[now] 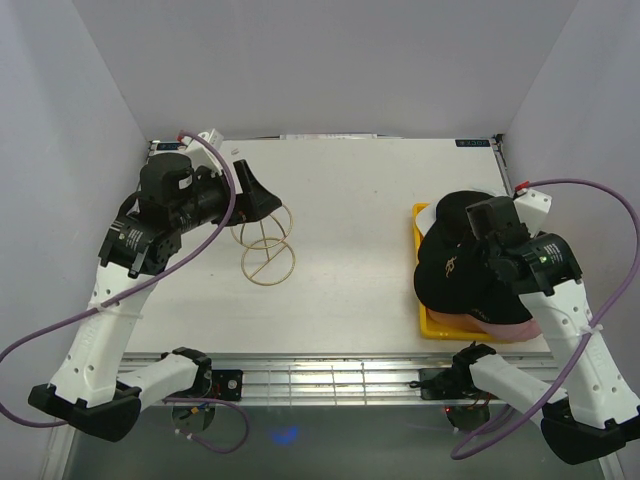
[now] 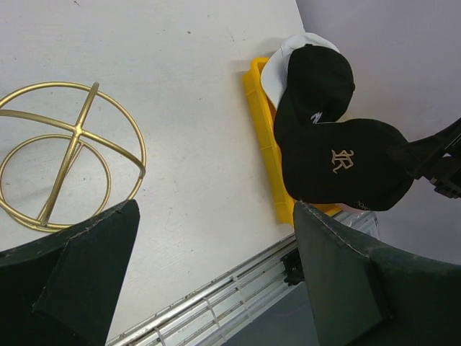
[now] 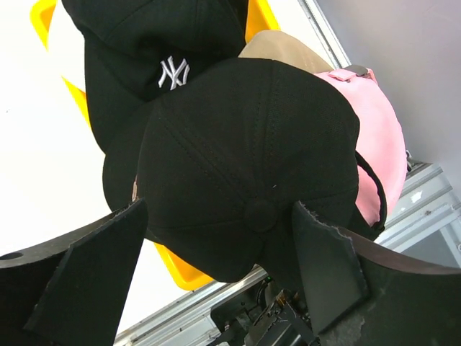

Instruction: Stack the hats

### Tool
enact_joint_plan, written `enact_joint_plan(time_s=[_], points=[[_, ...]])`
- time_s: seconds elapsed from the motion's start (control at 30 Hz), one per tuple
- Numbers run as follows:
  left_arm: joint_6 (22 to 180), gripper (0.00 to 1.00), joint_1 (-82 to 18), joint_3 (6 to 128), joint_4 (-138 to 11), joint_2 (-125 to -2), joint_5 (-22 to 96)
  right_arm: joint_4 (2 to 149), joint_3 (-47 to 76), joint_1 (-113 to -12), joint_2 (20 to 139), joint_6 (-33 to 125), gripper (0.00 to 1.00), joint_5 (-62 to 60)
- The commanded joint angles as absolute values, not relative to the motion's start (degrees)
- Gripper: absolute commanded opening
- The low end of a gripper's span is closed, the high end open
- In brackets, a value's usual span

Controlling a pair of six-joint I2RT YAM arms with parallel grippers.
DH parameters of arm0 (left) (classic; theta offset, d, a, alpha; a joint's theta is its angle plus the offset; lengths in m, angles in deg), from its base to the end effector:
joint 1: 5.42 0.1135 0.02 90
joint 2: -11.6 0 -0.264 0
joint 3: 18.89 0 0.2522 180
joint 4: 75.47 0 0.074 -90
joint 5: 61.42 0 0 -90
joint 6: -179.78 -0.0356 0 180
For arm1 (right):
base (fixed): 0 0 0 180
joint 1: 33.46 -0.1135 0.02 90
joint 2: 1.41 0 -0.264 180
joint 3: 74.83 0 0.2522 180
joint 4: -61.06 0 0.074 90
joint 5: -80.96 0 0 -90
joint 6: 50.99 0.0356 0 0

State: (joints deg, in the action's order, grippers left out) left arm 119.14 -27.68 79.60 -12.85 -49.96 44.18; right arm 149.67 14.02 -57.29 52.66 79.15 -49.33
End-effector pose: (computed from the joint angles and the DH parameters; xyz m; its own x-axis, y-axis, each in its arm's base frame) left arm 0.1754 -0.0821 0.4502 -0.6385 -0.2489 -0.7282 0.3168 0.7774 -0.5434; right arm 0.1300 0.0322 0.3895 -0.5381 0.2999 -0.7877 0.5073 0.8615 -0.0186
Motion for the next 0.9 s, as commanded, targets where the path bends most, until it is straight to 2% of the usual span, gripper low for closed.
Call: enact_joint_plan(time_s=[0.0,0.07,0.23,0.33,0.37,0.43,0.47,0.57,0.7,0.87], points=[[118.61,0.98,-27.83,79.07,-13.72,-49.75,44.84,147.78,13.2,-56.84,51.77,80.24,0.85,-50.09],[118.52,0.98,-27.83,78.81,-13.72,-49.57,44.58,147.25,12.59,-56.84,52.12,79.8,0.77,-49.73],[118.34,0.98,-27.83,78.28,-13.72,-49.57,44.23,146.02,12.5,-56.57,52.12,79.18,0.65,-49.12],[118.43,0.98,-27.83,78.1,-13.81,-49.57,44.14,145.93,12.93,-56.4,52.47,78.83,0.51,-49.03],[118.34,0.98,-27.83,78.01,-13.73,-49.57,43.96,145.84,13.02,-56.4,52.56,78.48,0.43,-48.94],[118.34,0.98,-27.83,78.01,-13.72,-49.57,43.88,145.93,14.07,-56.31,52.65,78.04,0.34,-48.42],[118.34,0.98,-27.83,78.1,-13.72,-49.48,43.88,145.93,14.43,-56.31,52.73,77.6,0.27,-48.42],[118.43,0.98,-27.83,78.1,-13.73,-49.66,43.88,146.63,16.62,-56.22,53.17,77.07,0.17,-48.15],[118.52,0.98,-27.83,78.36,-13.72,-49.75,43.61,147.94,21.01,-56.22,54.31,75.93,0.09,-47.8],[119.13,0.98,-27.83,78.63,-13.72,-50.1,43.08,148.74,27.87,-56.22,56.51,71.81,0.08,-45.61]])
